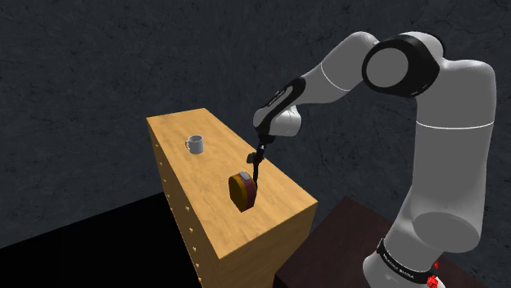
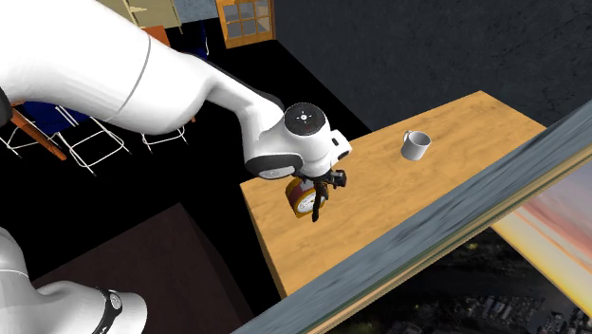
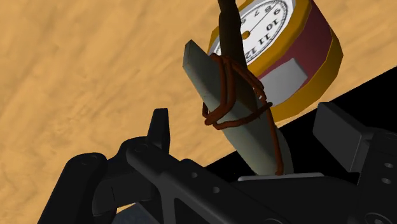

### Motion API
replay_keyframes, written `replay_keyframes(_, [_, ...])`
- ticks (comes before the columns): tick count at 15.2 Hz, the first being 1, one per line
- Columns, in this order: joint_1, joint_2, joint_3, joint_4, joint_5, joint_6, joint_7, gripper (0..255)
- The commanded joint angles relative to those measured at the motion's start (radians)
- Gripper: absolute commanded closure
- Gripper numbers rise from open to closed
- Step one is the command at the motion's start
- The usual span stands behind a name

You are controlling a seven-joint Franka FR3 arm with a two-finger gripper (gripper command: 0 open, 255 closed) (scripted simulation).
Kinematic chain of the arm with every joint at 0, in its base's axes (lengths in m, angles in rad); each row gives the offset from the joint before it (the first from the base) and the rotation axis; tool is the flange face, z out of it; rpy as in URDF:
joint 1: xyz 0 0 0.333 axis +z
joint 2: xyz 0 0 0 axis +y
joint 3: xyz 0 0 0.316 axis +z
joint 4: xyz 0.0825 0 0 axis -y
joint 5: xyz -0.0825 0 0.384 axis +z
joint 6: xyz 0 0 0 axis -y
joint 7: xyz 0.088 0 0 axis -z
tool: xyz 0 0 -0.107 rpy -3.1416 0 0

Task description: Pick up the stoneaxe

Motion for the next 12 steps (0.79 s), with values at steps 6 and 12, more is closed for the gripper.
replay_keyframes(6, [-0.009,0.020,0.011,0.006,0.018,0.014,-0.017,255])
replay_keyframes(12, [-0.009,0.019,0.011,0.003,0.018,0.015,-0.018,255])
